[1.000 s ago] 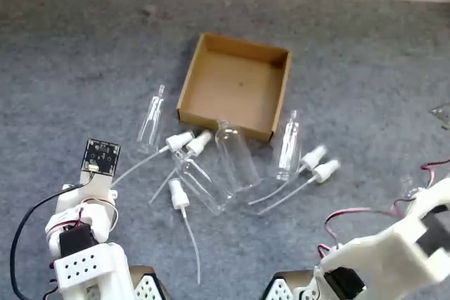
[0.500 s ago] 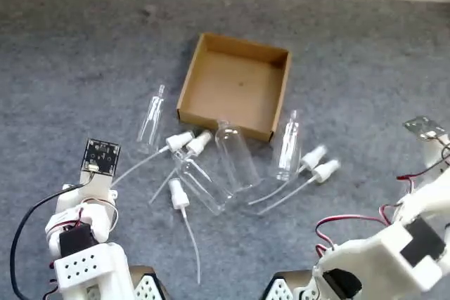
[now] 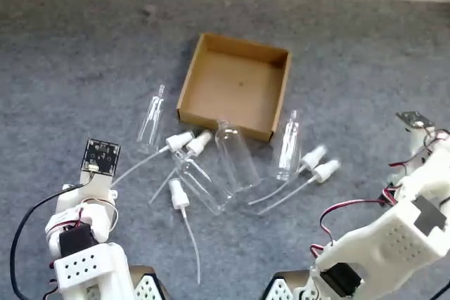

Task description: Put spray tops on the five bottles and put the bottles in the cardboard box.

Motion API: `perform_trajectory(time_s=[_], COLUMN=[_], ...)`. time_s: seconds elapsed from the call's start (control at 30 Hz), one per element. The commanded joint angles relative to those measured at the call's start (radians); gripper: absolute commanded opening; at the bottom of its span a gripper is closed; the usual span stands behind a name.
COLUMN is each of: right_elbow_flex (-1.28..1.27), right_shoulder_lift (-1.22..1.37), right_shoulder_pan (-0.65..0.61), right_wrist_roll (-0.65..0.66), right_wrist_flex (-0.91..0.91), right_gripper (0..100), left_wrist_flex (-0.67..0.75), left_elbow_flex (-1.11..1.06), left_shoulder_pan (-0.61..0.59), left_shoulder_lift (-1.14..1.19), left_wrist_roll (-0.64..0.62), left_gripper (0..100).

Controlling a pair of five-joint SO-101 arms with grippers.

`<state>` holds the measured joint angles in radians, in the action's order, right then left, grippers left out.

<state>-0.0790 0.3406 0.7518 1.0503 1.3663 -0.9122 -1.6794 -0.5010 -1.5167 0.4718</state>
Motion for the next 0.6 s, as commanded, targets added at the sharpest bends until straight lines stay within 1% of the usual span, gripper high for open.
perform_trajectory(time_s=[0.0,0.1,0.17,0.23,0.3,0.37,0.47,0.57], right_elbow_flex=[0.050,0.102,0.148,0.194,0.225,0.242,0.242,0.242], right_shoulder_lift=[-0.015,-0.012,-0.012,-0.010,-0.007,-0.007,-0.005,-0.005], right_shoulder_pan=[-0.070,-0.133,-0.170,-0.203,-0.226,-0.242,-0.243,-0.229], right_wrist_roll=[-0.161,-0.302,-0.391,-0.460,-0.516,-0.545,-0.551,-0.549], right_wrist_flex=[-0.002,0.022,0.053,0.070,0.070,0.067,0.059,0.059], right_gripper=[4.5,4.3,4.3,4.3,4.3,4.3,4.3,4.3], left_wrist_flex=[0.014,0.000,-0.051,-0.163,-0.281,-0.377,-0.465,-0.502], left_elbow_flex=[-0.019,0.047,0.148,0.275,0.426,0.582,0.814,1.029], left_shoulder_pan=[0.004,0.012,0.035,0.081,0.159,0.251,0.392,0.499], left_shoulder_lift=[-0.008,-0.001,0.004,0.018,0.074,0.189,0.418,0.680], left_wrist_roll=[0.011,0.009,0.008,0.008,0.008,0.008,0.009,0.009], left_gripper=[1,1,2,2,7,11,10,9])
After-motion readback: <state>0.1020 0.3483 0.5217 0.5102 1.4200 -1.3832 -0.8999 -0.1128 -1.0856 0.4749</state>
